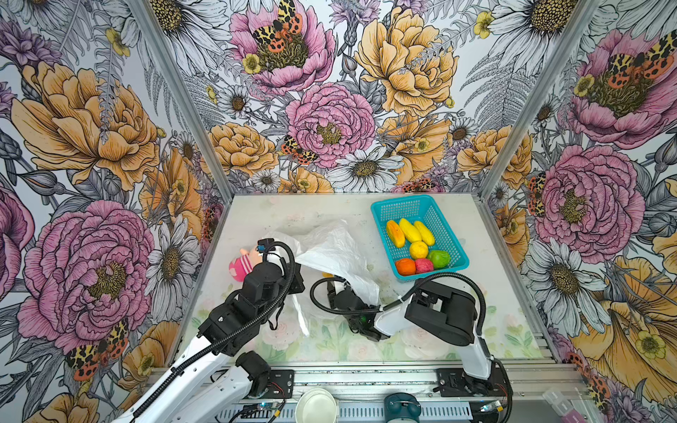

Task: Untie the knot of the plastic bag and take out the fruit
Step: Pick up the fruit from the plastic bag.

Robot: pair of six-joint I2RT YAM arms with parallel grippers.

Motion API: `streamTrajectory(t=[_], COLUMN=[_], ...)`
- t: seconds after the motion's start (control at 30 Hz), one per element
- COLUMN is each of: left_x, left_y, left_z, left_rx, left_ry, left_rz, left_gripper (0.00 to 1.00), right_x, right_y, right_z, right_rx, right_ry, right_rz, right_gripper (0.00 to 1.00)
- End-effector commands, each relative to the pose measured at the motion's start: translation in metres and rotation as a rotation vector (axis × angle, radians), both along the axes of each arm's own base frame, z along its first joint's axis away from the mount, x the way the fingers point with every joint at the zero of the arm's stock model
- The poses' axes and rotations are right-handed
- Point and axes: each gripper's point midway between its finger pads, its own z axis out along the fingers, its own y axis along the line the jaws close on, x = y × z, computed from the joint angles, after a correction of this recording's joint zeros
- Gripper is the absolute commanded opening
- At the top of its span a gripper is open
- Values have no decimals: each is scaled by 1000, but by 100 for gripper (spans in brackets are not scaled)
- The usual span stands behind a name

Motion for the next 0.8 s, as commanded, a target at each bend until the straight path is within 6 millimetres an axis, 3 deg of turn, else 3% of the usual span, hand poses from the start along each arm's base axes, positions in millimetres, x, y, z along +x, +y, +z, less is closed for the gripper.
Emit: streamTrajectory(t=[0.0, 0.3, 0.47, 0.63, 0.77], left_x=[5, 9, 10, 13, 14], left_y=[8, 13, 15, 16, 14], left_z=[2, -4, -7, -12, -14], left_rx=[14, 22, 25, 34, 37], left_ry=[11, 32, 42, 57, 69], left_rz=[51, 79, 87, 95, 90], left_gripper=[0, 0, 0, 0, 0], right_x=[-19, -82, -110, -130, -130], right_y=[10, -1, -6, -23, -49], right_z=[43, 104, 128, 157, 174], right_rx=[69, 112, 125, 165, 193], right_ry=[-88, -228, -279, -327, -344], right_rz=[80, 224, 291, 318, 276], right_gripper=[37, 36, 35, 34, 33])
